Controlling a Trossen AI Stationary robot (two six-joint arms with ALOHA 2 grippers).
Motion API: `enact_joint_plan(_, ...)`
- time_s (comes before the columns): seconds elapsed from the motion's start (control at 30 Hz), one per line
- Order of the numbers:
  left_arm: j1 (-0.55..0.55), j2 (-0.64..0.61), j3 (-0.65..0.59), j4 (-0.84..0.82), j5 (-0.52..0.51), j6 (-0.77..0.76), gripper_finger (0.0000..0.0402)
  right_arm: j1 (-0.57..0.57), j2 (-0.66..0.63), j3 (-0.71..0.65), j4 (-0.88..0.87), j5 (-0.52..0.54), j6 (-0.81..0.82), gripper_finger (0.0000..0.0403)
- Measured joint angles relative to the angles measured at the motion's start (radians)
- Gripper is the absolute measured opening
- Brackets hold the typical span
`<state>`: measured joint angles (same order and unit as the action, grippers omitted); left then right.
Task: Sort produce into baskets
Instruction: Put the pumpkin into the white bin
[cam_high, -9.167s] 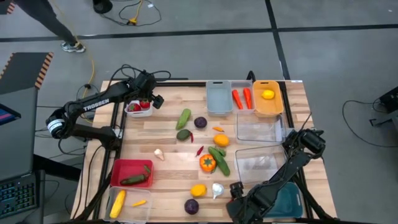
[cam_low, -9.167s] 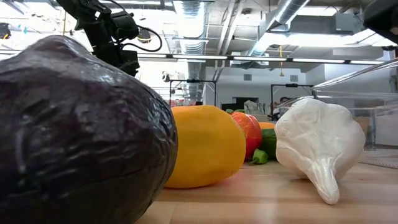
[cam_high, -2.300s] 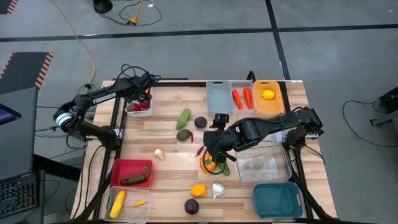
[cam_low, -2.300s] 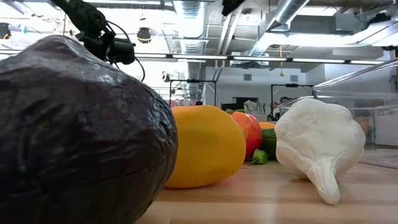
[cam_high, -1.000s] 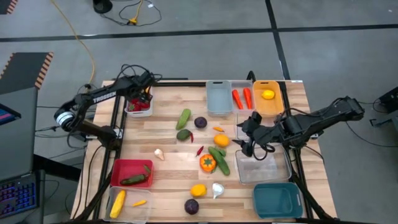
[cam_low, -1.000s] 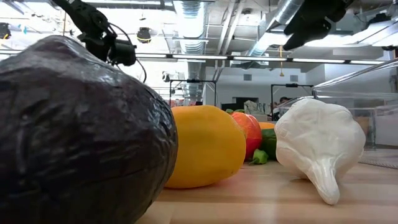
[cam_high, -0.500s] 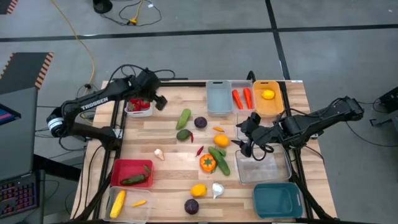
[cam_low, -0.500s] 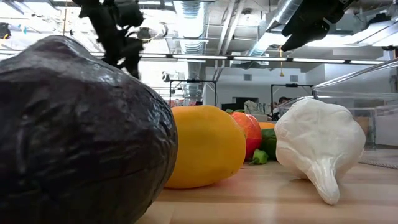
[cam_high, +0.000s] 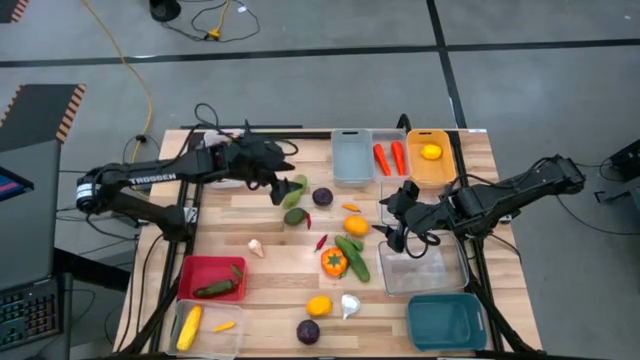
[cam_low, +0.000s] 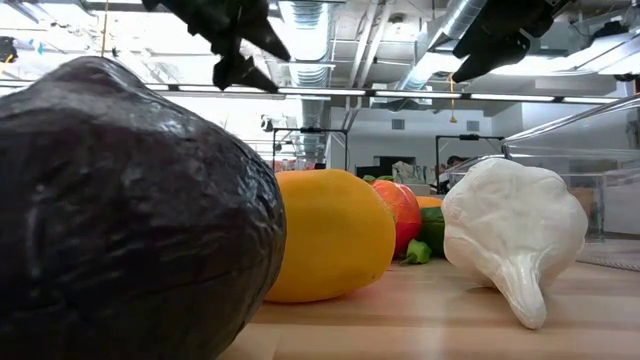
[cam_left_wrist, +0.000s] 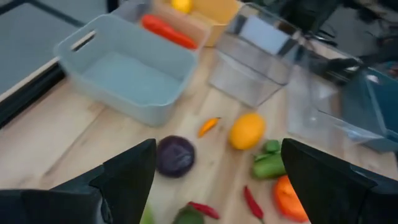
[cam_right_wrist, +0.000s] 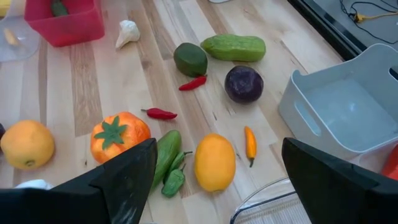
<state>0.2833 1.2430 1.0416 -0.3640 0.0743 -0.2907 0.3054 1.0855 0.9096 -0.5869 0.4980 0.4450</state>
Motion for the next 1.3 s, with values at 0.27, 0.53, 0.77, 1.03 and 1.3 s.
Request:
enact_joint_plan(0.27, -0.080, 0.000, 0.000, 0.026, -0.001, -0.002, 0.0330, 0.000, 0.000, 0.000, 0.000, 0.000, 0.000, 0.0372)
enact_joint_plan(0.53, -0.128, 0.011, 0.000, 0.028, -0.003, -0.006, 0.0334, 0.000, 0.000, 0.000, 0.000, 0.000, 0.000, 0.0372)
enact_joint_plan(0.77, -0.179, 0.103, 0.000, 0.125, 0.055, -0.038, 0.0374, 0.000, 0.000, 0.001, 0.000, 0.000, 0.000, 0.0372)
enact_joint_plan(1.03, -0.244, 0.242, 0.000, 0.325, 0.183, -0.051, 0.0399, 0.000, 0.000, 0.001, 0.005, 0.000, 0.000, 0.0372)
enact_joint_plan(1.3, -0.295, 0.356, 0.000, 0.442, 0.175, -0.042, 0.0398, 0.000, 0.000, 0.001, 0.005, 0.000, 0.000, 0.0372)
